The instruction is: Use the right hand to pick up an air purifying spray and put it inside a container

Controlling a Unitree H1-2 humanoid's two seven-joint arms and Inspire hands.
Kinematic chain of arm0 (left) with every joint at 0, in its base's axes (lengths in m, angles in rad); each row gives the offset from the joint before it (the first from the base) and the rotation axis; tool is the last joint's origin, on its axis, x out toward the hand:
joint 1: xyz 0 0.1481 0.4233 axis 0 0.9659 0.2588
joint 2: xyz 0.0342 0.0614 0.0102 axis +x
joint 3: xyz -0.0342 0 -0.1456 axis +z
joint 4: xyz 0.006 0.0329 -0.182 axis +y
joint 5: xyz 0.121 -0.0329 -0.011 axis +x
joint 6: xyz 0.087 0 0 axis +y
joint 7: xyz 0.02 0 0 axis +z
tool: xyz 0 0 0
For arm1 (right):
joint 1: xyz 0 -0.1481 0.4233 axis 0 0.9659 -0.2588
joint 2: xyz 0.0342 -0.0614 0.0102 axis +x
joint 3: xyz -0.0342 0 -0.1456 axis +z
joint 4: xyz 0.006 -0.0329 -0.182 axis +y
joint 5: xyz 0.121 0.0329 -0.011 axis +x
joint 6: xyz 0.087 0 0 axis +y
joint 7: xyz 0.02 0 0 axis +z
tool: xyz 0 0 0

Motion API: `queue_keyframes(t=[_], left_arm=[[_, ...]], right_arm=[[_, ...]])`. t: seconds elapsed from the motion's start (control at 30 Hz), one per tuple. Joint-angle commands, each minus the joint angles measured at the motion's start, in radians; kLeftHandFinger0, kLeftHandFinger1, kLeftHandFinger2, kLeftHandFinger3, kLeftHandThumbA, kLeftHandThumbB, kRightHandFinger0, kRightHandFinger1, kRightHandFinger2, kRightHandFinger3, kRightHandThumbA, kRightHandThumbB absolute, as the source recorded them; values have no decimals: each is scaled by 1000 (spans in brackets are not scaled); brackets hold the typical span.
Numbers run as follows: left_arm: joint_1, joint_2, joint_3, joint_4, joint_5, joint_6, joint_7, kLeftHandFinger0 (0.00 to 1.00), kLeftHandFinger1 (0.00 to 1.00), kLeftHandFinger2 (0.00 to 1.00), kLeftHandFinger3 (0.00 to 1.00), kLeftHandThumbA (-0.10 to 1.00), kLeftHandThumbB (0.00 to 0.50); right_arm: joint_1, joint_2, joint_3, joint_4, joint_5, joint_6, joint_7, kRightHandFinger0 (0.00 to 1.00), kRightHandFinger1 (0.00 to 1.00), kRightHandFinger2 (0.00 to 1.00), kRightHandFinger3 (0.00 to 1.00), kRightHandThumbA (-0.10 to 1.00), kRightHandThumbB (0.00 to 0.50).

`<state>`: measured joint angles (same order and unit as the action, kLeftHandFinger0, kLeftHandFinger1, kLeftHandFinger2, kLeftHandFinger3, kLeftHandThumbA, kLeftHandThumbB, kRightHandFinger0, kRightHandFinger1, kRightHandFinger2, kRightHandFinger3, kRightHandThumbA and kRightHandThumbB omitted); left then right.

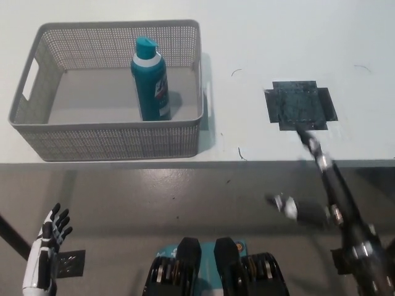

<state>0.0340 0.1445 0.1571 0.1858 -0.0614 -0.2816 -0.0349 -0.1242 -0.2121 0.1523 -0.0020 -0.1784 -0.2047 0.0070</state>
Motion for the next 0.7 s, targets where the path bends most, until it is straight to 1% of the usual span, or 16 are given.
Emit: queue_keyframes(t=[0.0,0.03,0.07,0.1,0.13,0.17,0.23,0.33,0.37,0.43,0.47,0.53,0.57,0.6,0.63,0.67], left_arm=[[21,22,-9,-51,43,-162,-2,1000,1000,1000,1000,1000,487],[25,28,-11,-51,52,-164,-2,1000,1000,1000,1000,1000,476],[35,33,-10,-56,53,-160,-5,1000,1000,1000,1000,1000,495],[41,30,-7,-60,50,-158,-2,1000,1000,1000,1000,1000,494],[37,28,-6,-58,47,-157,1,1000,1000,1000,1000,1000,499],[37,25,-4,-62,44,-157,4,1000,1000,1000,1000,1000,485],[33,23,-2,-56,51,-161,11,1000,1000,1000,1000,1000,475],[32,20,-5,-32,78,-165,22,1000,1000,1000,1000,1000,466],[29,20,-4,-29,78,-158,22,1000,1000,1000,1000,1000,468],[18,19,0,-8,76,-161,26,1000,1000,1000,1000,1000,447],[14,19,1,0,70,-166,24,1000,1000,1000,1000,1000,443],[5,19,3,13,70,-170,24,1000,1000,1000,1000,1000,447],[-15,19,3,26,71,-171,27,1000,1000,1000,1000,1000,451],[-18,18,4,29,71,-172,26,1000,1000,1000,1000,1000,452],[-18,20,3,30,71,-174,23,1000,1000,1000,1000,1000,440],[-15,21,2,30,73,-179,21,1000,1000,1000,1000,1000,439]], right_arm=[[109,-53,-2,70,-29,-181,3,1000,1000,1000,1000,1000,470],[115,-61,-10,98,-15,-189,6,1000,1000,1000,1000,1000,459],[124,-64,-23,135,33,-196,21,1000,1000,1000,1000,1000,446],[130,-69,-31,155,71,-198,37,1000,1000,1000,1000,1000,430],[126,-69,-42,164,113,-188,55,1000,1000,1000,1000,1000,400],[120,-59,-59,167,173,-157,75,1000,1000,1000,1000,1000,341],[108,-51,-73,182,199,-141,87,1000,1000,1000,1000,1000,331],[96,-56,-79,205,205,-129,111,1000,1000,1000,1000,1000,351],[89,-56,-80,213,214,-129,122,1000,1000,1000,1000,1000,369],[75,-59,-79,224,276,-134,177,1000,1000,1000,1000,1000,418],[73,-63,-76,229,282,-144,189,1000,1000,1000,1000,1000,430],[65,-69,-73,253,256,-186,188,1000,1000,1000,1000,1000,427],[46,-73,-77,266,238,-202,180,1000,1000,1000,1000,1000,446],[43,-73,-79,271,230,-209,175,1000,1000,1000,1000,1000,450],[42,-70,-85,267,221,-203,165,1000,1000,1000,1000,1000,473],[45,-68,-87,264,217,-203,161,1000,1000,1000,1000,1000,474]])
